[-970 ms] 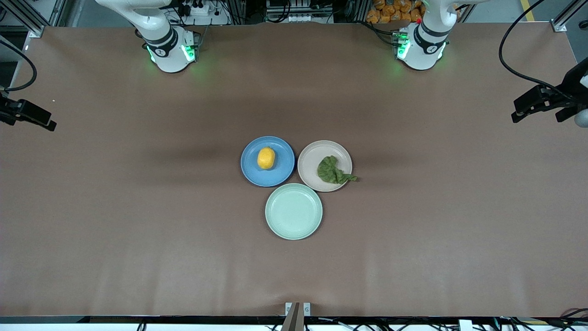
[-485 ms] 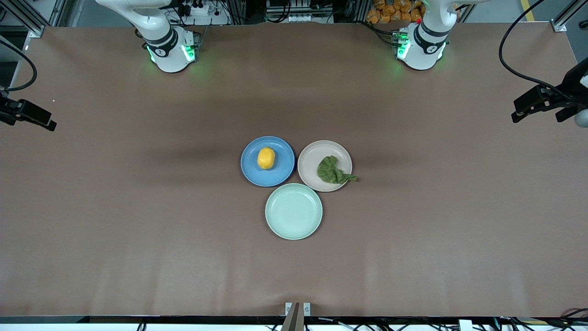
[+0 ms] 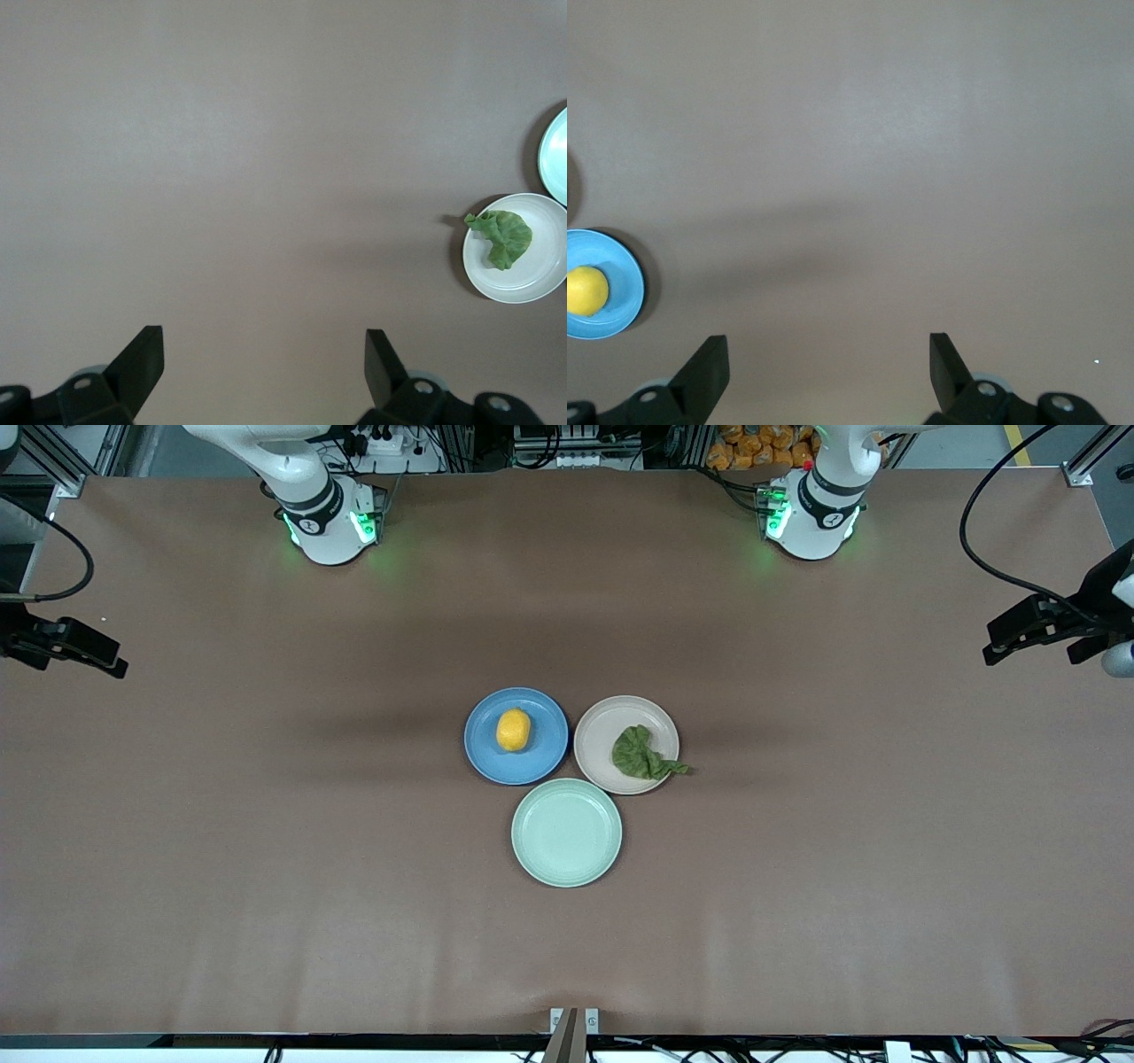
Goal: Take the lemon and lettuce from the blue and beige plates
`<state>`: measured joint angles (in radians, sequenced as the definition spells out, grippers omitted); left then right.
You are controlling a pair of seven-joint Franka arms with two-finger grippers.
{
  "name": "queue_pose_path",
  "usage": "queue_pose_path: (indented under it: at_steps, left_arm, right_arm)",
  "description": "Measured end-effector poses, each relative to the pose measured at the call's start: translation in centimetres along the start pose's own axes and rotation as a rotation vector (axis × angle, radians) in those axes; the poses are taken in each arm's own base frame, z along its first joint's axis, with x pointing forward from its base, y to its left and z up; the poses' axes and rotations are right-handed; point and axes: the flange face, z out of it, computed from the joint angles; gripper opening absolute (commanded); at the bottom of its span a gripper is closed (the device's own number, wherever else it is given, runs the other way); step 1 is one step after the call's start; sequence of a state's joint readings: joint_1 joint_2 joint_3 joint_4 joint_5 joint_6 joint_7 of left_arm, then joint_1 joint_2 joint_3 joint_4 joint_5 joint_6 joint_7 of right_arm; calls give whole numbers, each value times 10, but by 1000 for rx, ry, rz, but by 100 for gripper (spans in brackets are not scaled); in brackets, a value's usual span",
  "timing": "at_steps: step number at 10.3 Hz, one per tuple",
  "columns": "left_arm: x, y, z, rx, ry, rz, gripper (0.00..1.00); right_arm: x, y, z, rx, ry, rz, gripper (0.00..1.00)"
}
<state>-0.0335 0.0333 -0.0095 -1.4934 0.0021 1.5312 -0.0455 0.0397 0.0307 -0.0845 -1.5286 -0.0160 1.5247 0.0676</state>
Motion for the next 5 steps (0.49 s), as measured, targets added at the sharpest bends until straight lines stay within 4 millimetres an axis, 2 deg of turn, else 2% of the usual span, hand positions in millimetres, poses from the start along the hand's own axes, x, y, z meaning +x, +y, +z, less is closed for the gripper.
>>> queue_pose_path:
  at_steps: [2,3,5]
  left_arm:
    - [3,5,8,-11,-10,6,100]
    - [5,8,17,-32,-14,7,100]
    - [10,12,44,-56,-20,6,100]
  right_arm:
    - [2,-1,5,-2,-12,-2,100]
    - [5,-7,15,-5,-36,-11,100]
    - [14,-30,39,-15,-86,-45,100]
